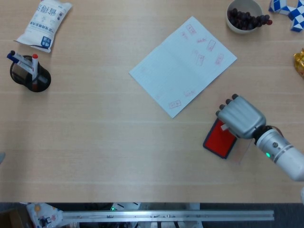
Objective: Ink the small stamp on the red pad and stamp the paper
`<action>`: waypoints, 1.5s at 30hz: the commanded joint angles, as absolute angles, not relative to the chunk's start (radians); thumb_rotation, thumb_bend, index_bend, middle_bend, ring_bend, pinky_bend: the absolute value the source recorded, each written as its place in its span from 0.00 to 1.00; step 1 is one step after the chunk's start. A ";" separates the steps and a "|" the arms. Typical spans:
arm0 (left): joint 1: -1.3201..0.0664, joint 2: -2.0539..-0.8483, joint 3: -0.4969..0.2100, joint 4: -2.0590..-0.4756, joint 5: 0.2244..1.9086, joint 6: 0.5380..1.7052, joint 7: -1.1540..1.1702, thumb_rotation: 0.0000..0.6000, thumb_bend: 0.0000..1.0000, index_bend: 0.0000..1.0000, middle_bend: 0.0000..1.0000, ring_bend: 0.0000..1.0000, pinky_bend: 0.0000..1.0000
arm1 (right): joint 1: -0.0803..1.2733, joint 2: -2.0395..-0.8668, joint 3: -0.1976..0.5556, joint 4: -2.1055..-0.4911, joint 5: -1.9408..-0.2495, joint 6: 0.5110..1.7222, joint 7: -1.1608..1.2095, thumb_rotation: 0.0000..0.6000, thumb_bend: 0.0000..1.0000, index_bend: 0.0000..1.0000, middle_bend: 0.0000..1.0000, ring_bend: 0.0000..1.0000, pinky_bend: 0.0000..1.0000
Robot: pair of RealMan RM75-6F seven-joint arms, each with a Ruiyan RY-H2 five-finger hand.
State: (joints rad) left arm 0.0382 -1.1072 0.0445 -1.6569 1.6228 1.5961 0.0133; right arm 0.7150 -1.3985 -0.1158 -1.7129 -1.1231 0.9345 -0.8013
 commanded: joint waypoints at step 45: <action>0.046 -1.107 0.043 -1.634 1.623 1.608 -0.018 1.00 0.12 0.00 0.11 0.13 0.09 | 0.710 -1.350 -0.065 -1.749 -1.082 0.965 -0.781 1.00 0.35 0.70 0.53 0.45 0.39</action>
State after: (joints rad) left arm 0.0457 -1.1072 0.0435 -1.6340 1.6225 1.6072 -0.0180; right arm 0.7062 -1.3677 -0.0829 -1.7306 -1.0888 0.9585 -0.7977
